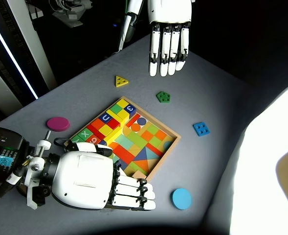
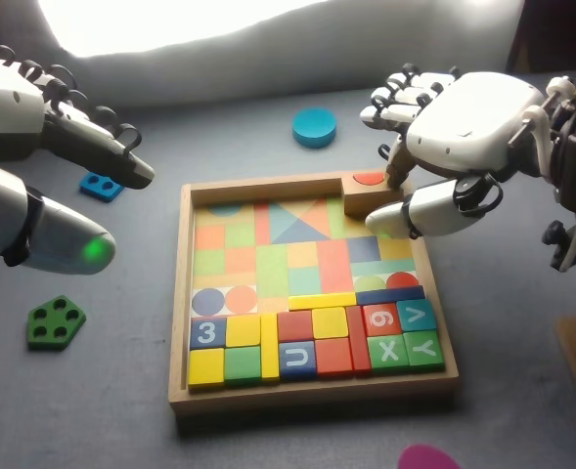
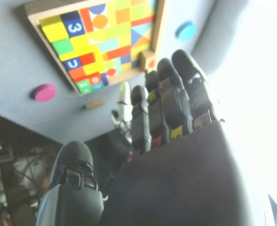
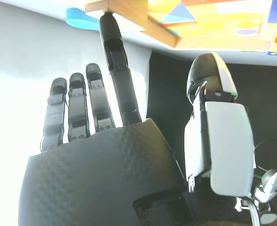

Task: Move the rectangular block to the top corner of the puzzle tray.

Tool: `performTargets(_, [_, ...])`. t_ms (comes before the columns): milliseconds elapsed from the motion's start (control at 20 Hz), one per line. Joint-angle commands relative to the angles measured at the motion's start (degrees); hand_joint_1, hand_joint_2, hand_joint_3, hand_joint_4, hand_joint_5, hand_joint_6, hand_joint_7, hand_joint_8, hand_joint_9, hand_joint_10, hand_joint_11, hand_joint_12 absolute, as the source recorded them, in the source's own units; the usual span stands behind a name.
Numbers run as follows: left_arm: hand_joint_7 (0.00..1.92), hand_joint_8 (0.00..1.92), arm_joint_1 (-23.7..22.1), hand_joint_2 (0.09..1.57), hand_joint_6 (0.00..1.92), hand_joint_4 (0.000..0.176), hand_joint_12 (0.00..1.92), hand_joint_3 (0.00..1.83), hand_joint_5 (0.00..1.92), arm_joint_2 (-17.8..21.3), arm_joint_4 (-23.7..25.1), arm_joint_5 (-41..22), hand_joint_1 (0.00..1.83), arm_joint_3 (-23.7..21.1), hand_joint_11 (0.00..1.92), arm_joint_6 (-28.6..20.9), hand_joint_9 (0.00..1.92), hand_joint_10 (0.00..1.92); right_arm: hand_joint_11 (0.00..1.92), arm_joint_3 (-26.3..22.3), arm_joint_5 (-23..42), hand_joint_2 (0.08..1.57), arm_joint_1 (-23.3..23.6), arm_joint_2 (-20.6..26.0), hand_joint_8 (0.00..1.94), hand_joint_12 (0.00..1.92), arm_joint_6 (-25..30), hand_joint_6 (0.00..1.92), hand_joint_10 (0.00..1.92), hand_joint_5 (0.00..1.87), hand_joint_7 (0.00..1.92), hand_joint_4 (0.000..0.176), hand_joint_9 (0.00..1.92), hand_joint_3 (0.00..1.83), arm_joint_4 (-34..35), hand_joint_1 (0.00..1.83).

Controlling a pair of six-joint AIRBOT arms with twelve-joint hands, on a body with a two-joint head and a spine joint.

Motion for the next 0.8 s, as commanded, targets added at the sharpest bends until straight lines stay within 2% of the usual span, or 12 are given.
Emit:
performTargets(0, [0.30, 0.00, -0.8, 1.23, 0.00, 0.041, 0.87, 0.00, 0.28, 0.4, 0.6, 4.9, 0.05, 0.0, 0.00, 0.0, 0.30, 0.00, 0.00, 0.5, 5.0, 1.11, 0.8, 0.3, 0.00, 0.00, -0.2, 0.03, 0.00, 0.78, 0.10, 0.000, 0.00, 0.00, -0.4, 0.00])
performTargets(250, [0.32, 0.00, -0.8, 1.23, 0.00, 0.043, 0.90, 0.00, 0.30, 0.4, 0.6, 4.9, 0.01, 0.0, 0.00, 0.0, 0.33, 0.00, 0.00, 0.9, 5.0, 1.12, 1.5, 0.1, 0.00, 0.00, -0.2, 0.03, 0.00, 0.78, 0.10, 0.000, 0.00, 0.00, -1.1, 0.00])
performTargets(350, [0.32, 0.00, -0.8, 1.23, 0.00, 0.038, 0.90, 0.00, 0.30, 0.4, 0.6, 4.9, 0.04, 0.0, 0.00, 0.0, 0.32, 0.00, 0.00, 0.9, 5.0, 1.13, 1.7, 0.1, 0.00, 0.00, -0.2, 0.03, 0.00, 0.78, 0.10, 0.000, 0.00, 0.00, -1.1, 0.00])
performTargets(550, [0.31, 0.01, -0.8, 1.23, 0.01, 0.050, 0.87, 0.00, 0.30, 0.4, 0.6, 4.9, 0.01, 0.0, 0.01, 0.0, 0.32, 0.01, 0.00, 0.6, 4.4, 1.12, 2.9, 1.0, 0.00, 0.00, 0.0, 0.03, 0.00, 0.79, 0.09, 0.000, 0.00, 0.00, -1.1, 0.00])
performTargets(650, [0.31, 0.00, -0.8, 1.23, 0.01, 0.039, 0.89, 0.00, 0.29, 0.4, 0.6, 4.9, 0.04, 0.0, 0.00, 0.0, 0.32, 0.01, 0.00, -0.6, 3.7, 1.13, 4.2, 2.5, 0.00, 0.00, 0.2, 0.03, 0.00, 0.77, 0.09, 0.000, 0.00, 0.00, -1.1, 0.00])
performTargets(750, [0.30, 0.00, -0.9, 1.24, 0.00, 0.041, 0.85, 0.00, 0.30, 0.4, 0.6, 4.9, 0.01, 0.0, 0.00, 0.0, 0.30, 0.00, 0.00, -4.9, 3.3, 1.12, 5.3, 6.6, 0.01, 0.00, 0.4, 0.04, 0.00, 0.79, 0.11, 0.000, 0.00, 0.00, -0.9, 0.00])
